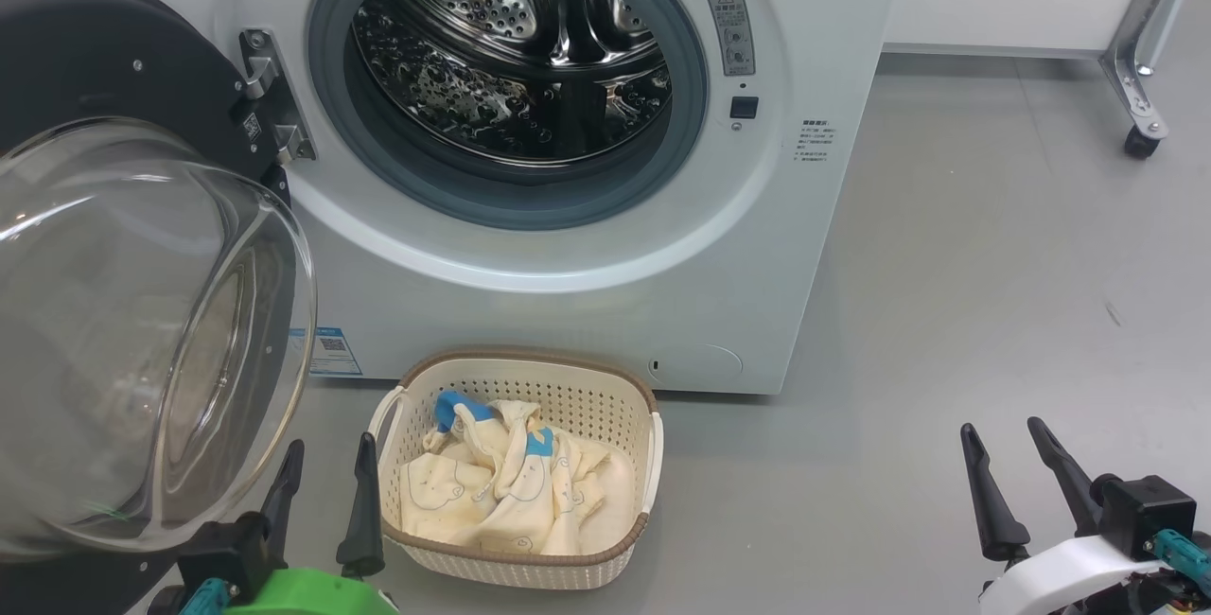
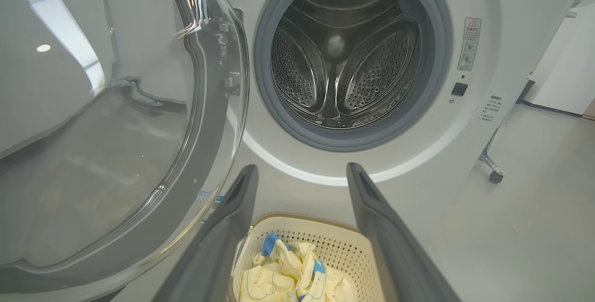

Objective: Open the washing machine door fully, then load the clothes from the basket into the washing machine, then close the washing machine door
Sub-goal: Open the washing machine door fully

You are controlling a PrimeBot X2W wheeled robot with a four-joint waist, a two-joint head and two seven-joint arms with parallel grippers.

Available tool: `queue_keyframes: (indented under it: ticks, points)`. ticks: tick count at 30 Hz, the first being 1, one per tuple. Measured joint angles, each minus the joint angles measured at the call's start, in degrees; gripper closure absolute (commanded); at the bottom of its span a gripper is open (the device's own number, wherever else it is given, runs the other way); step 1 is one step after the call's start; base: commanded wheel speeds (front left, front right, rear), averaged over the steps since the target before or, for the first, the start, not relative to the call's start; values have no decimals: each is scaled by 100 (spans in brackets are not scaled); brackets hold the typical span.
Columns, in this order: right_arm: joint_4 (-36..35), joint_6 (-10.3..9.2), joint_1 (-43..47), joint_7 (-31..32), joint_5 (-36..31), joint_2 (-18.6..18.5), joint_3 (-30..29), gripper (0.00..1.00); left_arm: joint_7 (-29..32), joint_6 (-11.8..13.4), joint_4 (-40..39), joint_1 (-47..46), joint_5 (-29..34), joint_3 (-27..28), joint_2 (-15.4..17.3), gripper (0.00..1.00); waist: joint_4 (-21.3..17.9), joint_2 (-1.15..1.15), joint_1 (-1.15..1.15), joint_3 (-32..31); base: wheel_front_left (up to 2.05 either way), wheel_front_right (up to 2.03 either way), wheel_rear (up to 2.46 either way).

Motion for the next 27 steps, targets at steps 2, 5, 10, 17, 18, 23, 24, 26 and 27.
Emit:
queue_keyframes:
  ticks: [2,5,10,17,18,23,24,26,27]
  points:
    - [-8,0,-2,0,0,2,1,0,-2,0,34,48,0,3,0,0,-35,0,0,13,0,0,0]
    - [-29,0,-10,0,0,5,7,0,-8,1,69,56,4,37,0,0,-96,0,0,26,0,0,0]
    - [-49,0,-12,0,0,7,15,0,-31,9,155,63,4,102,0,0,-204,0,0,49,0,0,0]
    - [-52,0,-13,0,0,3,-27,0,-51,58,245,147,7,160,4,0,-361,0,0,60,0,0,0]
    - [-52,0,-12,0,0,7,-63,0,-51,58,257,148,9,152,4,0,-377,0,0,59,0,0,0]
    - [-62,0,-12,0,0,0,-108,0,-52,59,300,148,14,165,2,0,-412,0,0,66,0,0,0]
    - [-64,0,-12,0,0,0,-108,0,-52,59,314,148,14,170,2,0,-419,0,0,68,0,0,0]
    - [-66,0,-12,0,0,1,-109,0,-53,59,333,148,14,174,2,0,-432,0,0,72,0,0,0]
    - [-67,0,-12,0,0,1,-111,0,-56,59,345,148,14,174,2,0,-439,0,0,75,0,0,0]
